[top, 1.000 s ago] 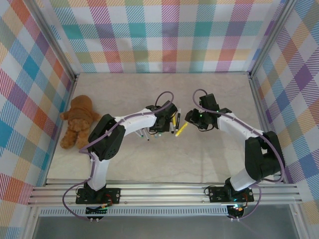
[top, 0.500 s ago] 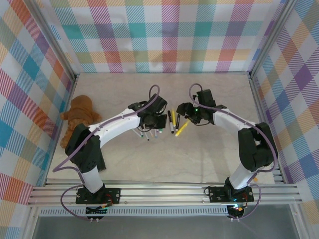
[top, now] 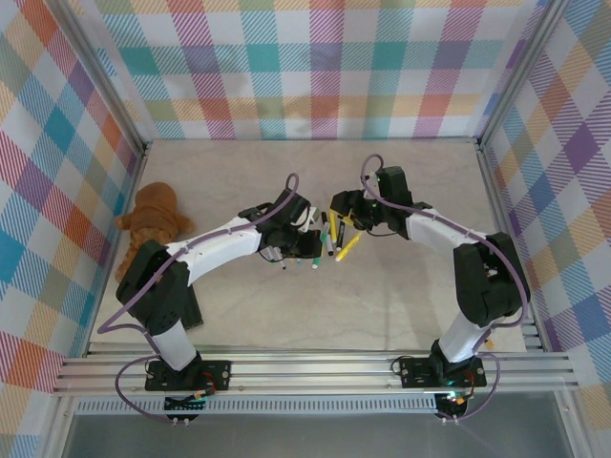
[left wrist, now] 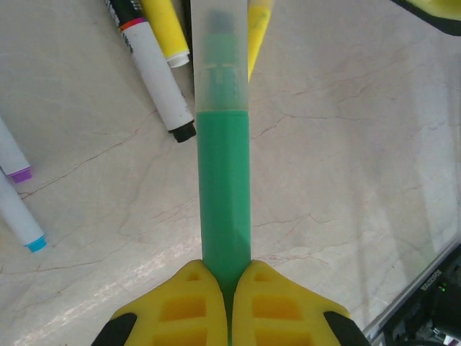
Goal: Open the pen caps
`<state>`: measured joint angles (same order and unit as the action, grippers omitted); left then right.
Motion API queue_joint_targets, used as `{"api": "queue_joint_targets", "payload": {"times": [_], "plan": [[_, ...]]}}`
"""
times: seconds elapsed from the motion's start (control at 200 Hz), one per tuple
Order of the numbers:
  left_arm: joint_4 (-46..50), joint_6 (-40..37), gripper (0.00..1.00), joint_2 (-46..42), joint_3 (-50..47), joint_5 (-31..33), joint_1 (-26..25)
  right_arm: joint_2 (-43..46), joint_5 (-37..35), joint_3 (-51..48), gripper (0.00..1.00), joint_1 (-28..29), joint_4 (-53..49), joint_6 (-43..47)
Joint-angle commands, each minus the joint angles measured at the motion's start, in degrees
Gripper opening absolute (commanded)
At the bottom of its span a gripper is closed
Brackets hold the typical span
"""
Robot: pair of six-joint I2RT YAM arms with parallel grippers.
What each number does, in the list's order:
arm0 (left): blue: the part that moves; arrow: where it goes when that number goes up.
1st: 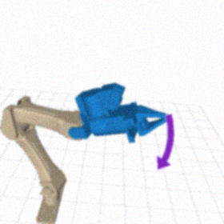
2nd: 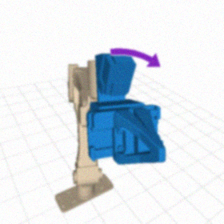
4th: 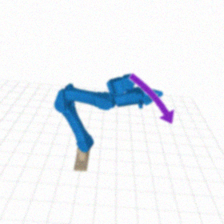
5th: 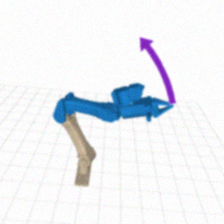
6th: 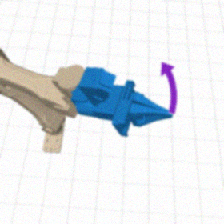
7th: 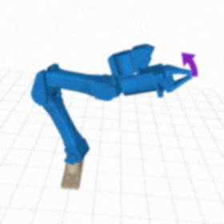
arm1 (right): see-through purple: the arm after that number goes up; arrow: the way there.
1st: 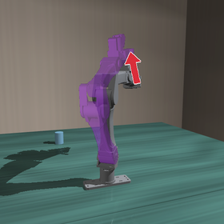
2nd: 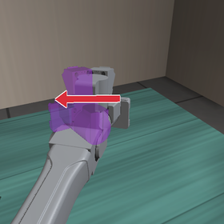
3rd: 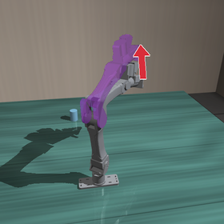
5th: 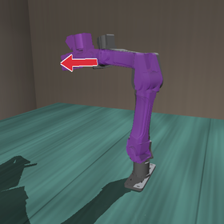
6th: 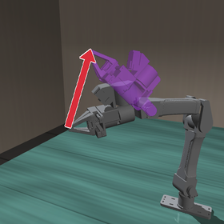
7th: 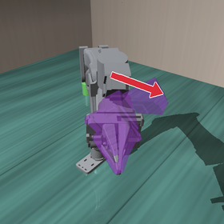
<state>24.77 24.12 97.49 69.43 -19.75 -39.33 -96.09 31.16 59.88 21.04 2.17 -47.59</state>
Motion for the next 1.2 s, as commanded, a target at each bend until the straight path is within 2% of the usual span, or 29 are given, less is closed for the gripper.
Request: {"api": "queue_joint_targets", "payload": {"times": [0.0, 0.465, 0.85, 0.93, 0.99, 1.02, 1.06, 1.195], "plan": [[-1.1, -1.4, 0.00, -2.2, -0.4, -2.0, 0.5, -1.7, 2.3, -0.9, 0.53, 0.6, 1.7, -0.6], [-1.0, -1.4, 0.00, -2.4, 0.5, -1.3, 0.6, -4.1, 2.1, -0.5, 0.50, 3.2, 0.7, -0.3], [-0.7, -1.8, 0.00, -2.6, 0.6, -1.0, 0.6, -5.4, 2.7, 0.1, 0.39, 4.3, 0.2, -0.2], [-0.7, -1.8, 0.00, -2.4, 0.7, -0.9, 0.6, -5.8, 2.8, 0.3, 0.35, 4.5, 0.1, -0.2], [-0.7, -1.7, 0.00, -2.4, 0.7, -1.0, 0.6, -6.1, 2.9, 0.5, 0.14, 4.5, -0.1, -0.4], [-0.6, -1.7, 0.00, -2.4, 0.6, -1.0, 0.6, -6.3, 3.0, 0.6, 0.06, 4.5, -0.2, -0.4], [-0.6, -1.7, 0.00, -2.5, 0.5, -1.0, 0.6, -6.5, 2.9, 0.8, 0.00, 4.5, -0.5, -0.5], [-0.1, -1.5, 0.00, -2.0, 0.5, -0.2, 0.6, -6.3, 2.8, 0.9, 0.00, 4.6, -0.8, -0.7]]}}
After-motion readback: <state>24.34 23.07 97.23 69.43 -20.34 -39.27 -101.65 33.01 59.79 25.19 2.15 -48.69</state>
